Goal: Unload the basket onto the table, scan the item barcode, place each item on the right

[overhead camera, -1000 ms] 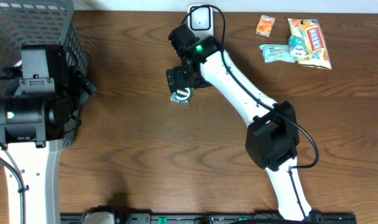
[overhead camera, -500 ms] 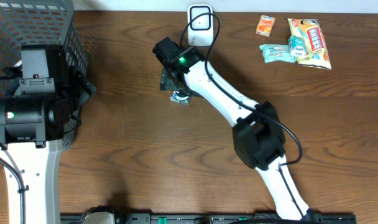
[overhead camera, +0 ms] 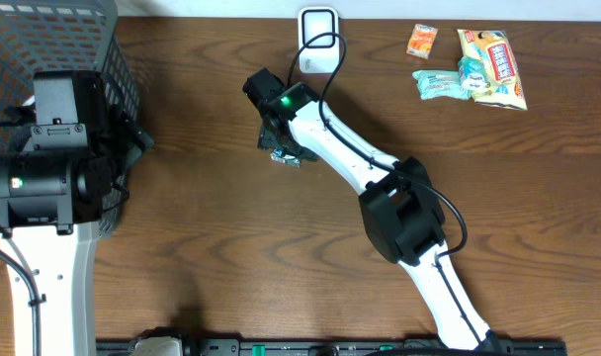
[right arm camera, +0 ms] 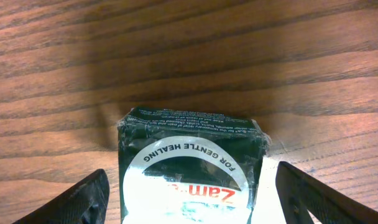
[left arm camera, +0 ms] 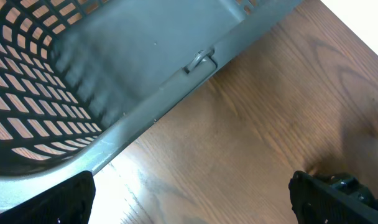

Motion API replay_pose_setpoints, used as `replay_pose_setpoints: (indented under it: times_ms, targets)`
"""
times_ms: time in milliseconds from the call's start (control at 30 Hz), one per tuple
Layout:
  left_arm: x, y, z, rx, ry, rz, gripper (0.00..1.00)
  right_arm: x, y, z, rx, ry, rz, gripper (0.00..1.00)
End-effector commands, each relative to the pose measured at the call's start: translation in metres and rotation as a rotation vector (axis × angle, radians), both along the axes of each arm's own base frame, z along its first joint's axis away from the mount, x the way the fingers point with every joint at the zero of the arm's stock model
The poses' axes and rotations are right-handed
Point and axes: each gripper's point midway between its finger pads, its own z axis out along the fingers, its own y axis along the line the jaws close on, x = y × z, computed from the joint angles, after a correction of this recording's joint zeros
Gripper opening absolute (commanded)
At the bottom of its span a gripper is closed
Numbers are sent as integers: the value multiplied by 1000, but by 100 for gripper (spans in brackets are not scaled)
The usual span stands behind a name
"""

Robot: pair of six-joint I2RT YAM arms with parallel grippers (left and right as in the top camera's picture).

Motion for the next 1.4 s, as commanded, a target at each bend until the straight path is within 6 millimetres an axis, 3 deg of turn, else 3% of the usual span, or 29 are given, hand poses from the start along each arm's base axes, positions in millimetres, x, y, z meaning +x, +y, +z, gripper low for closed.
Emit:
replay_pose_setpoints:
  times_ms: [0, 233, 267, 433, 567, 800, 867, 1033, 1167, 1367]
  targets:
    - [-1, 4, 2, 6, -4, 16, 98, -3, -4, -19, -23, 33, -1, 74]
    - [-1, 4, 2, 6, -4, 16, 98, -9, -6, -26, -47, 55, 4, 70]
    - [-1, 4, 2, 6, -4, 16, 98, -10, -7, -27, -46, 60, 3, 64]
    - [-1, 4, 2, 6, -4, 16, 98, -18, 2, -27, -2, 105, 54, 54]
    - [-1, 4, 2, 6, -4, 16, 98, -22, -1, -15, 50, 155, 74, 53]
    - [-1, 4, 2, 6, -4, 16, 98, -22, -3, 38, 300, 239, 130, 53]
    - [-1, 4, 2, 6, -4, 16, 98, -21, -2, 64, 444, 273, 150, 53]
    - [-1, 4, 2, 6, -4, 16, 98, -21, 2, 104, 768, 384, 156, 53]
    - [-1, 4, 2, 6, -4, 16, 98, -10, -9, 142, 1031, 447, 145, 53]
    - [-1, 4, 2, 6, -4, 16, 98, 6, -37, 181, 1273, 532, 59, 53]
